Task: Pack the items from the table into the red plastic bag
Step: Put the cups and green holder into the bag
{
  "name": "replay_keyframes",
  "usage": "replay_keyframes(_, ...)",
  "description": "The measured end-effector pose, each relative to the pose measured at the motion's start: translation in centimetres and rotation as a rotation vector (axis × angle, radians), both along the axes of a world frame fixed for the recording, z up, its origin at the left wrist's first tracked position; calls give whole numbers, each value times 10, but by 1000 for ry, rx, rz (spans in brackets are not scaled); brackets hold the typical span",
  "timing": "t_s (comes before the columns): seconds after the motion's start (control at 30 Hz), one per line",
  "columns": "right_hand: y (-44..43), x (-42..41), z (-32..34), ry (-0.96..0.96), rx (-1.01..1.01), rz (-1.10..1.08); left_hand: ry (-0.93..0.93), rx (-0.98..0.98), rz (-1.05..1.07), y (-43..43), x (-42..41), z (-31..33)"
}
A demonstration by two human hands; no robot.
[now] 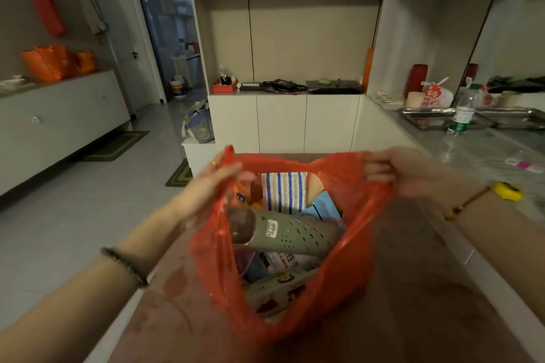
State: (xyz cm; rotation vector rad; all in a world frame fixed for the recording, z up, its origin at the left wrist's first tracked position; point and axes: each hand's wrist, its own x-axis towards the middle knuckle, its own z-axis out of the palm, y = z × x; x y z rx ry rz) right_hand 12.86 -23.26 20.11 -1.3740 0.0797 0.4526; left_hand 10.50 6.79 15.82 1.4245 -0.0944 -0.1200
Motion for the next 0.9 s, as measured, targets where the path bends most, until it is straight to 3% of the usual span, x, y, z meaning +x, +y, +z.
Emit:
replay_keyframes(0.2, 6, 56, 63, -91, -79, -150, 21, -173, -27, 30, 39, 72)
replay_keyframes(0.47, 30, 110, 104, -257, -213, -205, 47, -108, 104, 21, 91, 128)
replay_keyframes(0.53, 31, 115, 95, -246, -226, -190, 66, -19, 98, 26, 97, 121)
replay_keyframes(0.7, 26, 117, 68, -174, -506, 13, 172, 663, -108, 35, 96, 103)
replay_keyframes(0.9, 36, 121, 100, -283, -519, -110, -44, 689, 289, 22, 97, 138)
